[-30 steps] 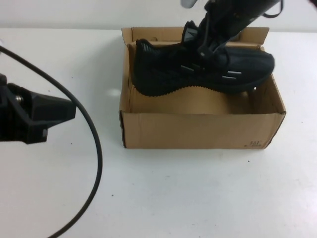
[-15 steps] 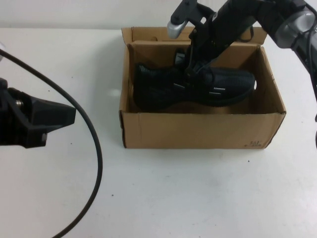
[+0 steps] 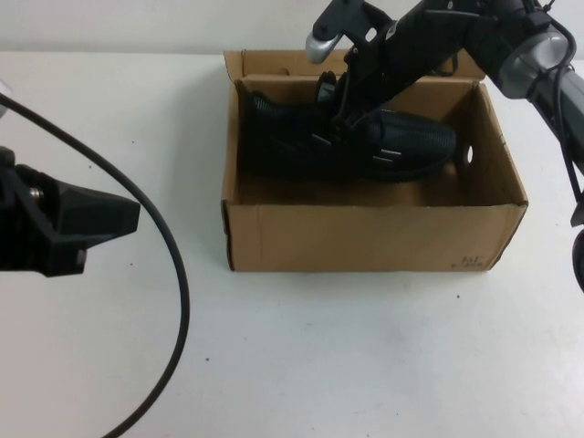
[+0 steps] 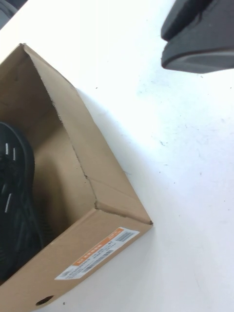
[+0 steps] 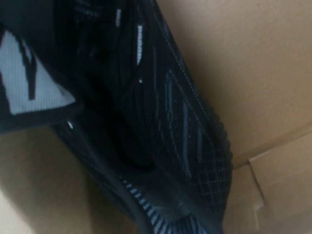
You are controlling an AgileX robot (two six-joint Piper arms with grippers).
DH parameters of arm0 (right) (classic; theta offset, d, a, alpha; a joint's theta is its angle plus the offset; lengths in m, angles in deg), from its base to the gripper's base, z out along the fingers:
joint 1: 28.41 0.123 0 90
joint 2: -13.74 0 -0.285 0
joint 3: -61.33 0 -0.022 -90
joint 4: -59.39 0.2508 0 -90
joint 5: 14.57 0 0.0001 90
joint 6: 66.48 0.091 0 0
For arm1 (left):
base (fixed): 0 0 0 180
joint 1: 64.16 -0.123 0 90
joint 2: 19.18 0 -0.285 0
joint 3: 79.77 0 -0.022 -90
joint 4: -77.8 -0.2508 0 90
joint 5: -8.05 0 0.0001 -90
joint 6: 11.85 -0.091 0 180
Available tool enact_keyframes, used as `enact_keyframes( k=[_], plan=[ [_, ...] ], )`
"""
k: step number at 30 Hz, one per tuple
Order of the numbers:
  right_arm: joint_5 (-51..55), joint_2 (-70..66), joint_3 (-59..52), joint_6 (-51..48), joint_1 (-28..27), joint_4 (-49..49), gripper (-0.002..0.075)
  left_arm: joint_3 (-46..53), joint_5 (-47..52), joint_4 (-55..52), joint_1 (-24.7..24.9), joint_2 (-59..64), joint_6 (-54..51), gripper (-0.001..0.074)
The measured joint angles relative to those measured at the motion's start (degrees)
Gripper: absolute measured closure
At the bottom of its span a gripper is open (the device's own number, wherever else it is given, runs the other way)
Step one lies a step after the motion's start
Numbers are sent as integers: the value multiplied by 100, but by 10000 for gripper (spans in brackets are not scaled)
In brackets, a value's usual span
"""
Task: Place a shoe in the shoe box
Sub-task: Place the shoe in the shoe box
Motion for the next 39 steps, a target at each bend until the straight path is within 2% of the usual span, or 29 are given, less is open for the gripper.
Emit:
enact_keyframes(
  k=[9,12,17,21,25,27,30,33,35,39],
  plan=[
    [12,-202,10,0,-151,23,700,-2,156,-41,0,0,37,732],
    [45,-240,10,0,-163,62,678,-2,224,-41,0,0,91,732],
    [150,-228,10,0,-186,101,539,-2,330,-171,0,0,122,732],
    [159,-83,10,295,-195,111,402,-13,412,-686,0,0,203,732],
    [213,260,10,548,-195,111,360,-24,727,-1560,0,0,483,735],
    [312,500,10,581,-207,111,376,-110,1049,-1802,0,-42,532,736],
    [531,884,10,762,-209,111,449,-421,1273,-1968,0,-284,532,736],
    [828,1316,10,910,-230,199,580,-784,1238,-2141,0,-731,532,736],
    [925,1626,10,989,-230,330,668,-913,1029,-2209,0,-1096,566,736],
    [973,2183,21,1400,-232,450,725,-903,388,-2327,0,-1798,1023,736]
  ],
)
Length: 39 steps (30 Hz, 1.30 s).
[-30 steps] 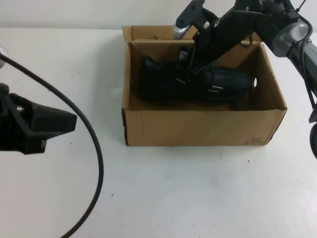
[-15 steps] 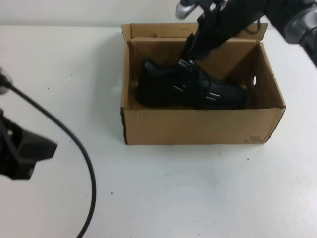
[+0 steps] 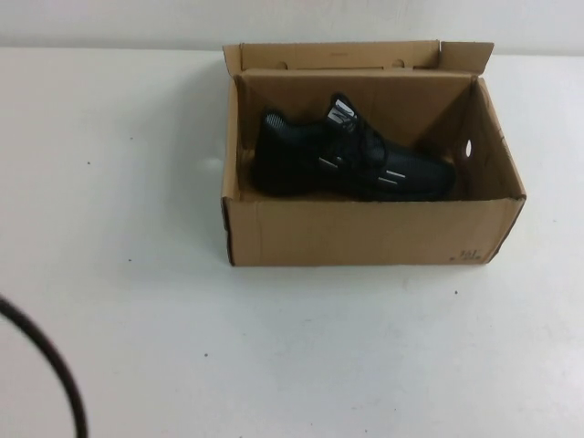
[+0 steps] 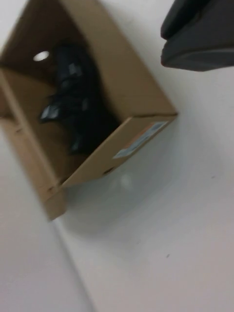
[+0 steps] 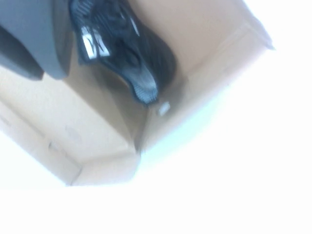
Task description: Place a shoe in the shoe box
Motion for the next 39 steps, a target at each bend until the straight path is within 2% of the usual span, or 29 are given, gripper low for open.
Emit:
enact_keyframes(
  k=[7,13,17,24,33,39],
  plan=[
    [39,805,20,518,-24,908,739,959,-1385,-633,0,-1450,1206,736],
    [41,1548,-532,656,21,1118,741,1905,-1526,-788,0,-2527,1594,736],
    [-220,2107,-1425,661,33,1025,741,2352,-1533,-796,0,-2992,1863,736],
    [-1903,3671,-4302,324,33,887,741,2751,-1552,-796,0,-3110,2098,736],
    [-4949,6443,-8850,-334,33,887,741,2822,-1627,-786,0,-3110,2119,736],
    [-5542,7859,-10780,-343,33,1051,741,2822,-1627,-775,0,-3110,2191,736]
  ],
)
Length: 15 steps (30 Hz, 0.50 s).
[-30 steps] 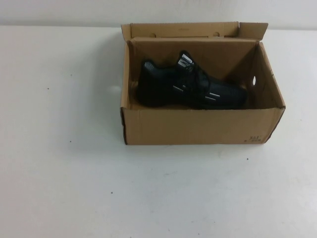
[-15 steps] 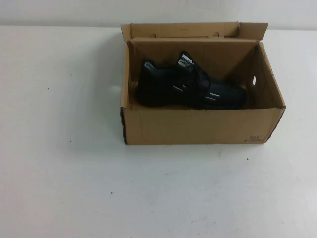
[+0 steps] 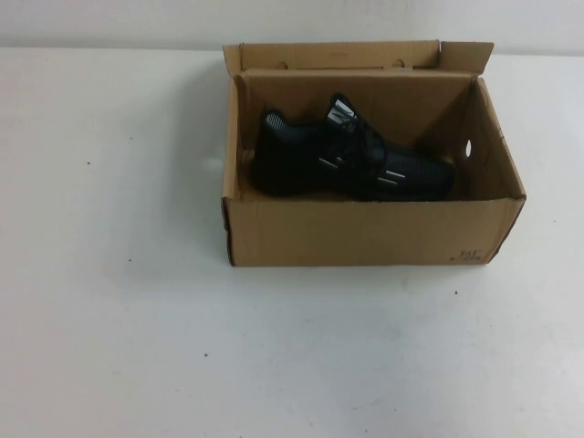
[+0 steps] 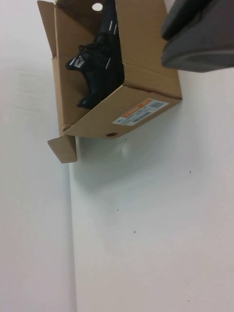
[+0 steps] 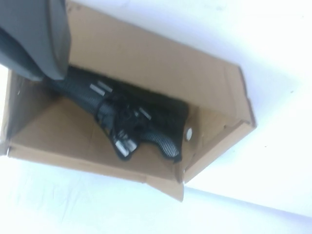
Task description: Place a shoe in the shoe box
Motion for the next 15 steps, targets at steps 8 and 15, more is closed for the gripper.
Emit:
enact_keyframes(
  k=[8,15],
  plan=[
    [-37,1193,-1045,-12,0,166,741,0,0,0,0,0,184,736],
    [576,1258,-1225,-12,0,321,741,0,0,0,0,0,184,736]
  ],
)
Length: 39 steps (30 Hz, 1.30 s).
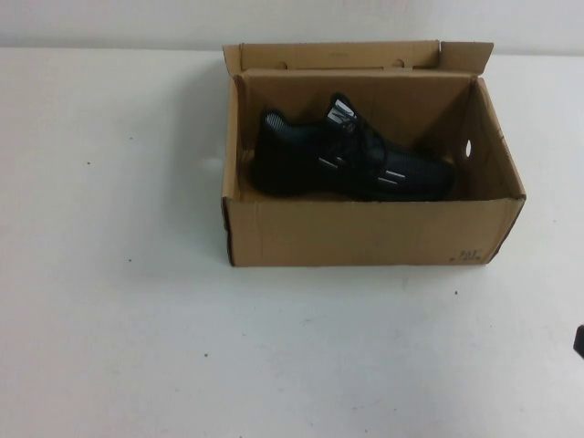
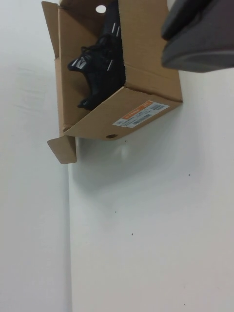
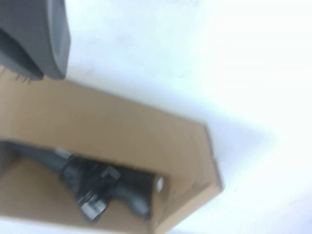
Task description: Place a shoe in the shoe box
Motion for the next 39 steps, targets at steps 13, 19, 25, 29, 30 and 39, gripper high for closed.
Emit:
enact_keyframes(
  k=[13,19,25,29,30,39],
  plan=[
    [1349,9,0,0,0,38,741,0,0,0,0,0,0,736],
    [1625,23,0,0,0,38,741,81,-44,-32,0,0,0,736],
    [1635,22,0,0,0,38,741,836,-1177,-612,0,-199,0,736],
    [1635,22,0,0,0,38,741,1601,-2406,-927,0,-507,169,736],
    [1635,22,0,0,0,38,741,1760,-2598,-1070,0,-583,315,736],
    [1643,26,0,0,0,38,741,3257,-2889,-2349,0,-944,2162,736]
  ],
)
